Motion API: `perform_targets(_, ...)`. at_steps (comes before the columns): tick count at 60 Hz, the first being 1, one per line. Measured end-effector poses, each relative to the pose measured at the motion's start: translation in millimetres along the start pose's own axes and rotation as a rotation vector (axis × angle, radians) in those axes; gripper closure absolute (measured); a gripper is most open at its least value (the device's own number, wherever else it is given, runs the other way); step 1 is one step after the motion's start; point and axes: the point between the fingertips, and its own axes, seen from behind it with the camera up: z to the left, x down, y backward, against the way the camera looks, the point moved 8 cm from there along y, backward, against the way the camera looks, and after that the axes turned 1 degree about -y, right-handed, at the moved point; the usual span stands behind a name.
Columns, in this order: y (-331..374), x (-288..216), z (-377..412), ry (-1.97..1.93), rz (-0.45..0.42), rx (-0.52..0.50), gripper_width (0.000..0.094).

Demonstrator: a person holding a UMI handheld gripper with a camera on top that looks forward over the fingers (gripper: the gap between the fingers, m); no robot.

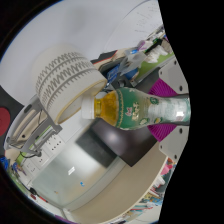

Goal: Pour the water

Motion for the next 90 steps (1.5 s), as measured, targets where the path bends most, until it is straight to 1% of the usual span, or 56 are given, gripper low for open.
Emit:
perform_targets(4,2.8,6.2,1.7,0.058,0.021,0.025,0.0627)
perform_targets(7,4.7,16.7,1.7,0.185,0.041,0.063,0.0627)
perform_targets(12,7.3,28.7,12.4,0.571,0.064,0.153,0.0623)
perform_targets(16,12.8,28.7,35.2,0.904,0.033,0.185,0.0623)
perform_targets(21,19.9,19.4,71.3,1.287,-0.040,0.226,0.0623)
perform_targets(27,35.0,-10.9,113.6,1.694,-0.176,0.289,0.0624)
perform_targets(31,49.7,-29.3,140.8,1.925,-0.282,0.372,0.0622)
perform_targets(36,69.8,-69.8,154.2,2.140,-0.392,0.461,0.0624)
perform_targets(39,79.4,-96.8,152.4,2.187,-0.412,0.515,0.0623)
perform_targets(42,87.6,-121.8,146.6,2.194,-0.409,0.568,0.0624)
perform_targets(45,93.0,-143.9,138.9,2.199,-0.406,0.600,0.0624)
perform_targets(47,93.8,-160.7,126.9,2.202,-0.413,0.601,0.0623)
perform_targets(49,95.1,-170.2,123.7,2.200,-0.392,0.620,0.0623)
perform_targets(55,96.1,-190.2,112.3,2.194,-0.387,0.611,0.0624)
perform_targets(60,94.2,-201.6,102.7,2.218,-0.402,0.596,0.0624)
perform_targets(66,93.5,-218.2,88.5,2.196,-0.393,0.625,0.0624)
perform_targets(69,96.5,-227.5,80.8,2.168,-0.397,0.656,0.0607)
perform_targets(71,99.1,-225.2,82.9,2.163,-0.417,0.633,0.0608)
perform_targets(73,101.7,-226.9,82.7,2.160,-0.437,0.635,0.0606)
perform_targets(75,101.8,-226.9,82.6,2.169,-0.449,0.627,0.0562)
perform_targets(77,102.0,-228.3,83.7,2.175,-0.464,0.626,0.0478)
perform_targets(78,101.9,-228.7,83.7,2.177,-0.467,0.624,0.0462)
perform_targets(81,101.2,-229.1,83.0,2.176,-0.468,0.617,0.0449)
perform_targets(83,102.6,-227.1,83.3,2.172,-0.463,0.625,0.0422)
perform_targets(88,105.9,-226.2,82.4,2.172,-0.447,0.649,0.0394)
perform_targets(90,110.1,-223.4,82.8,2.177,-0.447,0.663,0.0370)
